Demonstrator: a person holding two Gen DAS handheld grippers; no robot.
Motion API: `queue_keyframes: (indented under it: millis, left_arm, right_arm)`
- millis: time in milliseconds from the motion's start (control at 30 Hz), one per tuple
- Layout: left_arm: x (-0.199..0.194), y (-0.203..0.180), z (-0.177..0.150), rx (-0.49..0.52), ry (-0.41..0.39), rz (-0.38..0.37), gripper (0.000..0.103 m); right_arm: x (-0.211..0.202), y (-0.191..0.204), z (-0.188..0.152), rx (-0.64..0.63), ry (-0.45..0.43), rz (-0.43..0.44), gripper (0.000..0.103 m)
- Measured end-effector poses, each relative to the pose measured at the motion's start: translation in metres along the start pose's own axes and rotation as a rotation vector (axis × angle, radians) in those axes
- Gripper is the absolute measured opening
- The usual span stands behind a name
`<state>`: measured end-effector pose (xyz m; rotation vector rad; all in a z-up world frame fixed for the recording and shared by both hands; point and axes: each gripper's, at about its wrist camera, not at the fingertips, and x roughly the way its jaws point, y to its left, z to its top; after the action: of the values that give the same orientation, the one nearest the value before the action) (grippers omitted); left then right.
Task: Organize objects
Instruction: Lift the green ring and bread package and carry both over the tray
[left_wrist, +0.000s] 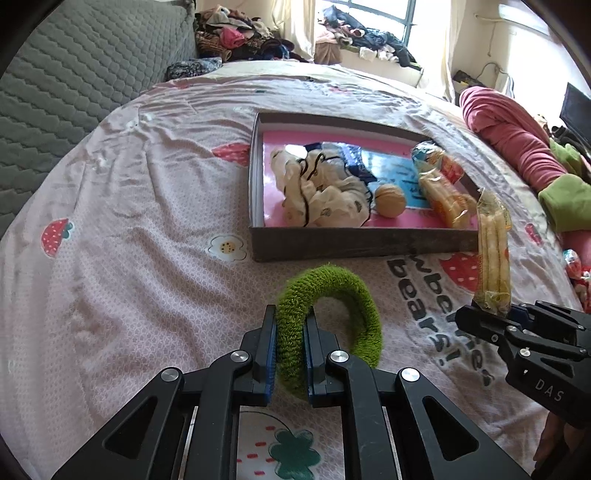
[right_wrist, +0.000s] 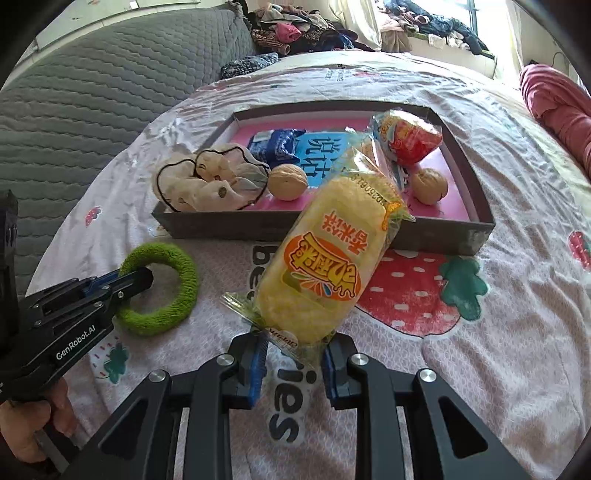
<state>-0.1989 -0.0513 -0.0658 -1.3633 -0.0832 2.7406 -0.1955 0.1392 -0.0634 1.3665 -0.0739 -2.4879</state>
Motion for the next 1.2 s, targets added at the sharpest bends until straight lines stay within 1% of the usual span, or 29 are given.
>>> queue_keyframes:
  millis: [333,733,1200]
  left_arm:
    - [-0.032,-0.007,0.009,0.008,-0.038,-0.001,0.012]
    - [-0.081,-0.031,0.026,0.044,-0.1,-0.004,0.012]
    - [-0.141,-0.062,0.037,0.081,-0.177,0.003,0.012]
  right_arm:
    - [-0.03,0.005,0.006,-0.025,-0.032,-0.012,0.026]
    - [-0.082,0.011,0.013,-0.068,-0.075,-0.021,0.026]
    - [-0.143,0.015,0.021,-0.101,-0.147,-0.032,0.026]
